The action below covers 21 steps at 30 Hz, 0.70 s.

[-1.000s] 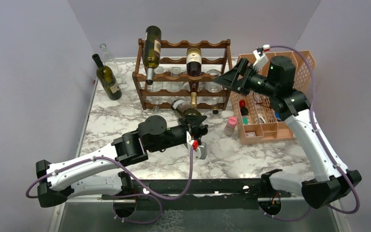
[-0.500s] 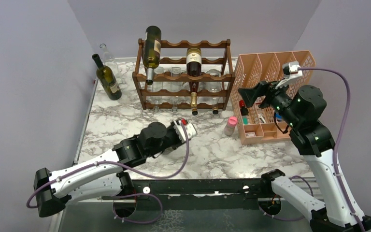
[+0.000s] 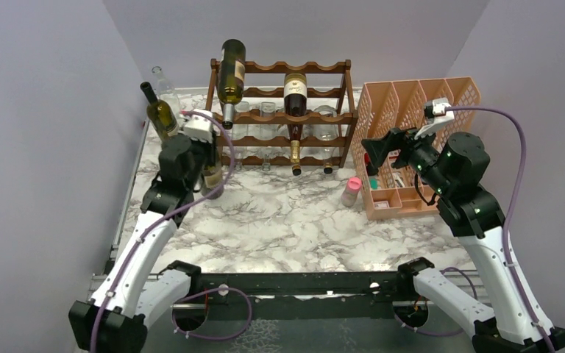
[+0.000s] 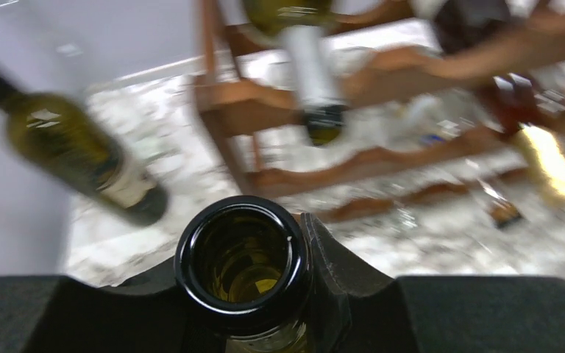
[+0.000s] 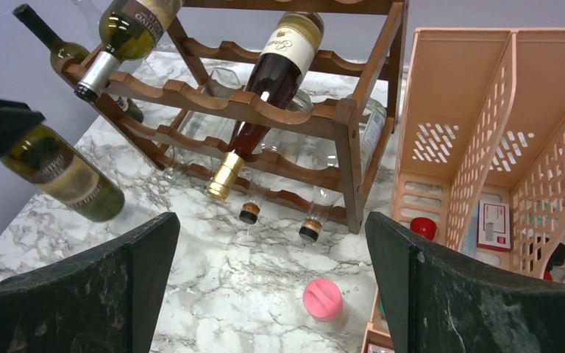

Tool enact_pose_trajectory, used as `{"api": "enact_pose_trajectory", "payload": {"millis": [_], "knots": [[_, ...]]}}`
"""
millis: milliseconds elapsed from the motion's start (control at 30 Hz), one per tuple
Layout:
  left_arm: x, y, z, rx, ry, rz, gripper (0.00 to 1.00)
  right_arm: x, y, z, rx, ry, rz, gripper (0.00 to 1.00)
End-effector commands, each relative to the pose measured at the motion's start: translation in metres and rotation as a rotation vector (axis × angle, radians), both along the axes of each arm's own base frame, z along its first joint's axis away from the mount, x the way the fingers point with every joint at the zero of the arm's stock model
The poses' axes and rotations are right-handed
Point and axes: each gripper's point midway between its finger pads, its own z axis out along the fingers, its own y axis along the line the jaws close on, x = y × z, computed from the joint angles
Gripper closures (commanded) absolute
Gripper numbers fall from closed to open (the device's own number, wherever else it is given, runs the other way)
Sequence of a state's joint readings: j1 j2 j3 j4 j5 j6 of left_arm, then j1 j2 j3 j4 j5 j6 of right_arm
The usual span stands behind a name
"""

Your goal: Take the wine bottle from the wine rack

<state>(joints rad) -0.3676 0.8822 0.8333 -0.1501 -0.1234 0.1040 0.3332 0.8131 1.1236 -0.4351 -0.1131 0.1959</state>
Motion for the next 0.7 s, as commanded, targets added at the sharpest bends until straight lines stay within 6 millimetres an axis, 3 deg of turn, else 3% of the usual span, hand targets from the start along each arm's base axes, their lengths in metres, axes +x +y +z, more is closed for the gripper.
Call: {"api": "enact_pose_trajectory", "payload": {"millis": [0,133,333,500,667], "knots": [[0.03,0.068,0.069,-0.157,-0.194,0.228,1.0,-0.002,-0.007,0.017,-0.008,-0.073,-0.036,0.0],[0.042,0.12,0.065,-0.196,-0.255,0.45,1.0,-0.004,-0.004,0.015,0.0,-0.075,-0.023,0.0],[0.061,0.17,0.065,-0.21,-0.357,0.619,1.0,-0.006,0.001,0.006,0.011,-0.068,0.001,0.0],[0.074,0.224,0.045,-0.156,-0.334,0.787,1.0,-0.008,-0.002,0.006,0.003,-0.084,-0.015,0.0],[0.088,0.249,0.033,-0.205,-0.337,0.804,1.0,-0.007,-0.002,0.005,-0.011,-0.089,-0.024,0.0]]}}
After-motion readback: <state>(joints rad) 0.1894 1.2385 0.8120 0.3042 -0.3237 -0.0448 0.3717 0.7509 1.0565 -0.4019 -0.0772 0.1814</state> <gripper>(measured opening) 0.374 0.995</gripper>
